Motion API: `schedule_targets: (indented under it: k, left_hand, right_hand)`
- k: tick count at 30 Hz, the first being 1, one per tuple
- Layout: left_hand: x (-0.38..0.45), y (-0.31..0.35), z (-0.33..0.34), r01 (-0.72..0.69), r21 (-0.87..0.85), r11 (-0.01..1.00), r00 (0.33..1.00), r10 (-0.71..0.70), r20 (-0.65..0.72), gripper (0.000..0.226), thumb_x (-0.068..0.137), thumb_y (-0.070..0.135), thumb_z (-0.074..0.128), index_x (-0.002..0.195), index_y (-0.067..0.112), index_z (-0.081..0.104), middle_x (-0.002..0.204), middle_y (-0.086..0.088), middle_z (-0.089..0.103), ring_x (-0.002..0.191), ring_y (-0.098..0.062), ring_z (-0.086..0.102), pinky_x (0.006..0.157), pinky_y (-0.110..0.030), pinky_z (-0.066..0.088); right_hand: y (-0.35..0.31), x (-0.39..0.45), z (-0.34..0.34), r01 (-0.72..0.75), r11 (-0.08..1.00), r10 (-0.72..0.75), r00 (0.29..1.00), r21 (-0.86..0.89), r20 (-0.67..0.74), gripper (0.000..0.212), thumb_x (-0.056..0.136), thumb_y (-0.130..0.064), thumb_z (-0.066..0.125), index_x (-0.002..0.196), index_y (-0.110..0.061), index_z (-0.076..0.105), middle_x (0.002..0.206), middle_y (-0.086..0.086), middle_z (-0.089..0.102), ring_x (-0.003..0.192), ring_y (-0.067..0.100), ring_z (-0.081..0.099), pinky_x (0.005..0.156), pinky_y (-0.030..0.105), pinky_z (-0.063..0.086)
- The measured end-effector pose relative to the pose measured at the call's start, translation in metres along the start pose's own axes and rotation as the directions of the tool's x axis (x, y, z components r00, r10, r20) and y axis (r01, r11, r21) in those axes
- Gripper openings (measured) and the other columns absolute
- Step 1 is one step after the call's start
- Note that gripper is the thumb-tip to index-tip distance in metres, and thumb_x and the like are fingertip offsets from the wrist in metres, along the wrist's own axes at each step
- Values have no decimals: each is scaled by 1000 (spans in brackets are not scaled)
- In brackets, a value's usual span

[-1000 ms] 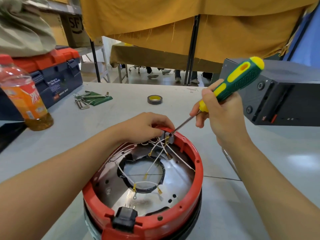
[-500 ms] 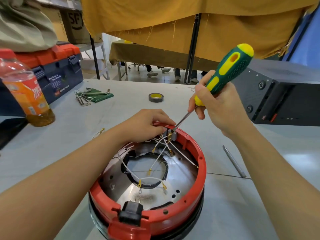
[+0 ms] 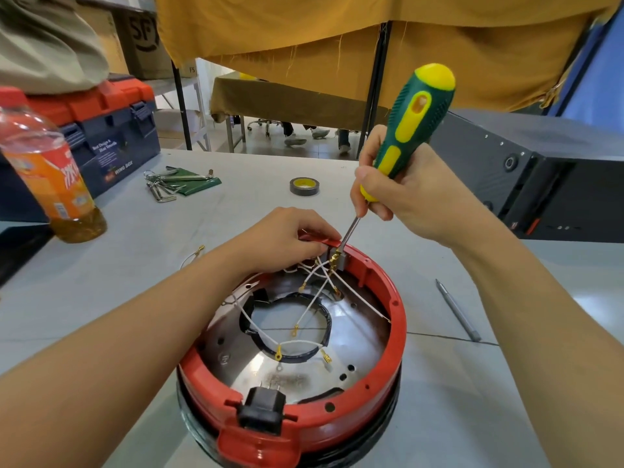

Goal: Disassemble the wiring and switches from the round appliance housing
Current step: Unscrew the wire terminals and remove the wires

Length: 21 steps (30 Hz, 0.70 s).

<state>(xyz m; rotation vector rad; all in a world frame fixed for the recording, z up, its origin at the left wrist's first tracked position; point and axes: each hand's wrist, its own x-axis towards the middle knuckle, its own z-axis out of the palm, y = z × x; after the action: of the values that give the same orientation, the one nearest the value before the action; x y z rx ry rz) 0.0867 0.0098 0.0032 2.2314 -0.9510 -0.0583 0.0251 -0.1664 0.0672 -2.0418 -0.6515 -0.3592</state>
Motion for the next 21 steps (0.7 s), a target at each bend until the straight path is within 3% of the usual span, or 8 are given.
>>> schedule_targets:
  k: [7, 15, 21]
  left_hand:
    - [0, 0, 1, -2, 1, 1000, 1000, 2, -2, 24, 87, 9, 63, 106, 21, 69, 103, 7, 64, 90, -1, 57, 86, -14, 41]
    - [1, -2, 1, 13, 7, 1000, 1000, -13, 2, 26, 87, 9, 63, 108, 21, 69, 101, 12, 62, 97, -5, 57, 91, -19, 41]
    - [1, -3, 1, 16, -3, 1000, 1000, -16, 6, 25, 87, 10, 63, 107, 22, 70, 103, 11, 64, 98, -6, 58, 92, -23, 43]
  right_hand:
    - [1, 9, 11, -3, 998, 1, 999, -59, -37, 21, 94, -10, 49, 74, -15, 47, 54, 1, 59, 39, 6, 44, 46, 15, 40]
    - [18, 10, 9, -57, 982, 101, 964, 180, -245, 21, 96, -7, 43, 77, -16, 43, 53, 9, 52, 39, 7, 40, 41, 17, 34]
    - [31, 13, 9, -93, 944, 201, 923, 318, -327, 19, 95, -12, 44, 78, -19, 40, 46, -3, 50, 46, 15, 35, 41, 19, 30]
